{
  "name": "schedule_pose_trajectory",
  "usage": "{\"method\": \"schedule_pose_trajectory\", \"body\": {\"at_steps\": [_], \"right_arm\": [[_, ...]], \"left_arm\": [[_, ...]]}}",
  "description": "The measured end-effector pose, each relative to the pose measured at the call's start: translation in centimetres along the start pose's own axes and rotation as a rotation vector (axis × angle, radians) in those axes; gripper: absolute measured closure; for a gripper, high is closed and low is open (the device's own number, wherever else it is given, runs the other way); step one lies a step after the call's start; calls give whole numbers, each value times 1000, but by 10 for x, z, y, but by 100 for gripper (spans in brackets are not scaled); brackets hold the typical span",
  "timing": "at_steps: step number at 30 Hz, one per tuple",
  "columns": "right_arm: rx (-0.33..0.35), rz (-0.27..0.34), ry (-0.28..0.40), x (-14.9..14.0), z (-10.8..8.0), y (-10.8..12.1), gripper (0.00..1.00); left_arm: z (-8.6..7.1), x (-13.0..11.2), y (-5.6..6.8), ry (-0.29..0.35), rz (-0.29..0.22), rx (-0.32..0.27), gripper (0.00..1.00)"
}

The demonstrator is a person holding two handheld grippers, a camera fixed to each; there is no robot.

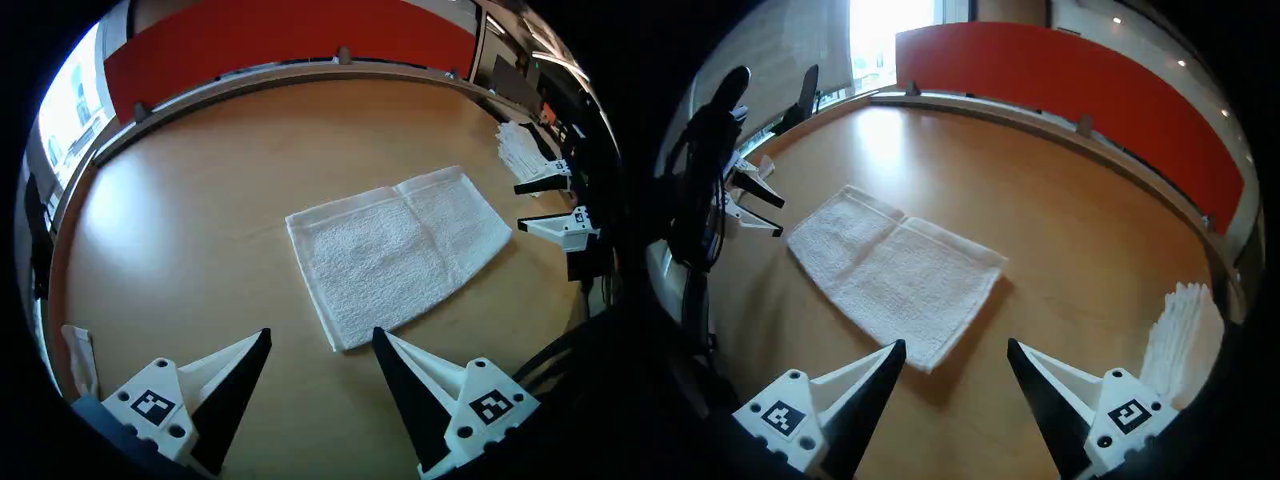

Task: Fold towel

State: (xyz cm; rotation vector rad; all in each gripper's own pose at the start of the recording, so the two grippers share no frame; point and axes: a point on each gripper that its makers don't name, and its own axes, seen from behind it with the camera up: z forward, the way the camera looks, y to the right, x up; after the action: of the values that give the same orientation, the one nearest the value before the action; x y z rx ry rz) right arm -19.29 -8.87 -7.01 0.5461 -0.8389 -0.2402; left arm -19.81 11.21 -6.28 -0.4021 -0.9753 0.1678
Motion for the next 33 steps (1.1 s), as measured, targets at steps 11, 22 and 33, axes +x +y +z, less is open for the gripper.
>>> {"method": "schedule_pose_trajectory", "body": {"at_steps": [11,22,33], "right_arm": [[36,-45,-10,2,5,-5,2],[63,-93,-29,0,9,-9,2],[95,-130,-77,-22,13,-16,24]], "left_arm": [[-12,-12,-8,13,-79,40,6],[-29,-33,-12,11,-157,67,6],[-39,-53,-14,-2,-197,83,6]]}}
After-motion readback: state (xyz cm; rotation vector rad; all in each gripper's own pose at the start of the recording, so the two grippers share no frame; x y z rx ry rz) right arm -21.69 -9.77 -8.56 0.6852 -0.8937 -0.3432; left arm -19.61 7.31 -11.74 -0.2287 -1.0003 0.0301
